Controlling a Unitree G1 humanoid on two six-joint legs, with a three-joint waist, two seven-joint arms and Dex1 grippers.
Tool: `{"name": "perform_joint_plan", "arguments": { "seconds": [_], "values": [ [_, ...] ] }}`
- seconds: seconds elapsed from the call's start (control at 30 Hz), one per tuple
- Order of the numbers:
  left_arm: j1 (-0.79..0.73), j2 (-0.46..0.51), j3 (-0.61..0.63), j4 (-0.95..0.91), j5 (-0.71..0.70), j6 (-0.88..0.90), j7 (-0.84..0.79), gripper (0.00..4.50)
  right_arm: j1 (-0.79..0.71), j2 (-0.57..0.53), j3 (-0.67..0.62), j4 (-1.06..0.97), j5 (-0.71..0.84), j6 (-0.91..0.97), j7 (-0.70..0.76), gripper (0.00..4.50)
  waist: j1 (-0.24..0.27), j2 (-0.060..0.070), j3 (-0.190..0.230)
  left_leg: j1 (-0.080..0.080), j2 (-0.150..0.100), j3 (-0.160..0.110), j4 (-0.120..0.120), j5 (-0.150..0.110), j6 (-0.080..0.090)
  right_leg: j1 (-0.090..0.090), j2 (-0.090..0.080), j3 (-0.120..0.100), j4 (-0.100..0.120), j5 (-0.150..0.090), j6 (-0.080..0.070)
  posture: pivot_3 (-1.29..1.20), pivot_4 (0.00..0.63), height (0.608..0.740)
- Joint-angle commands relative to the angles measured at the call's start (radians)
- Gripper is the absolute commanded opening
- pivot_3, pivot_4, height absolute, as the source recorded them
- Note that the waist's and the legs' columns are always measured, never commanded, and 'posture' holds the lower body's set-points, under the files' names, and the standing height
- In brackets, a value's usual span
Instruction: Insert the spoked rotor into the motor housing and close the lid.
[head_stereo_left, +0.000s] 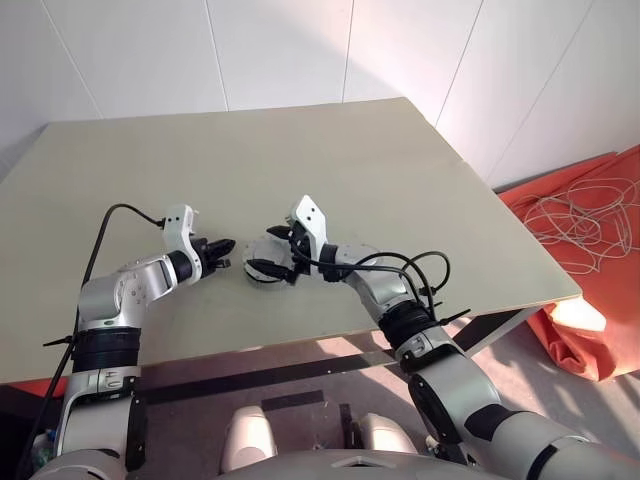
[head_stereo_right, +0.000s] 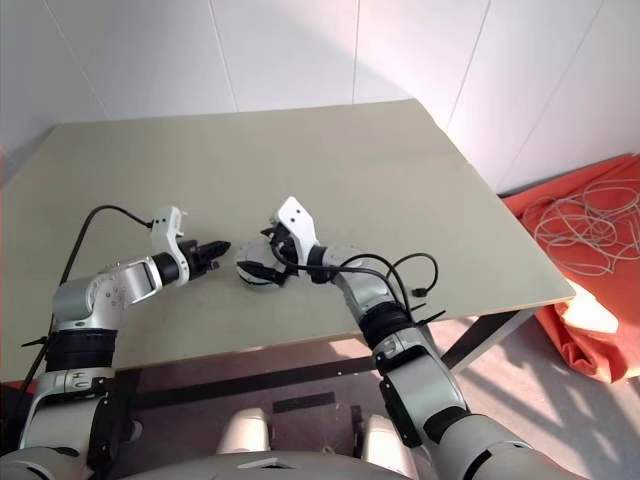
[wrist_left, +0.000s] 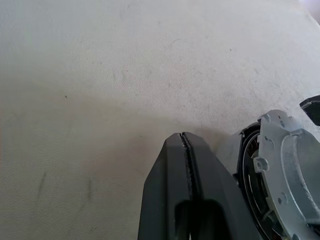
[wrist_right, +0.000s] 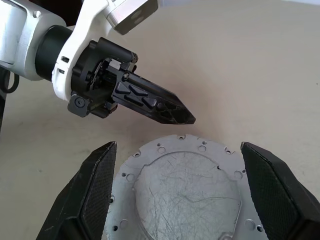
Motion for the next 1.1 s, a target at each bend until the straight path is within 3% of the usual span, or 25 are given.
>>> {"name": "perform_joint_plan", "arguments": {
  "seconds": [0.03,0.8,0.9,1.1],
  "values": [
    [-0.010,0.018,0.016,-0.037,-0.008,-0.008,-0.002,0.00,-0.022,0.007,-0.007,0.008,-0.010,-0.028,-0.007,4.47,0.000,0.000,0.000,0.000,0.000,0.000,0.000,0.000,0.000,0.000,0.000,0.000,0.000,0.000,0.000,0.00,0.000,0.740],
    [-0.011,0.028,0.017,-0.034,-0.005,-0.013,0.000,0.00,0.009,-0.004,-0.003,0.042,-0.075,-0.088,-0.046,4.47,0.000,0.000,0.000,0.000,0.000,0.000,0.000,0.000,0.001,0.000,0.000,0.000,0.000,0.000,0.000,0.00,0.000,0.740],
    [-0.011,0.028,0.018,-0.033,-0.006,-0.012,-0.001,0.00,0.003,-0.005,-0.005,0.052,-0.079,-0.095,-0.052,3.85,0.000,0.000,0.000,0.000,0.000,0.000,0.000,0.000,0.001,0.000,0.000,0.000,0.000,0.000,0.000,0.00,0.000,0.740],
    [-0.005,0.041,0.034,-0.026,-0.019,0.003,-0.011,0.00,-0.001,-0.013,-0.011,0.058,-0.082,-0.096,-0.048,2.00,-0.001,0.000,0.000,0.001,0.000,0.000,0.000,0.000,0.001,0.001,0.000,0.000,0.000,0.000,0.000,0.00,0.000,0.740]
  ]
}}
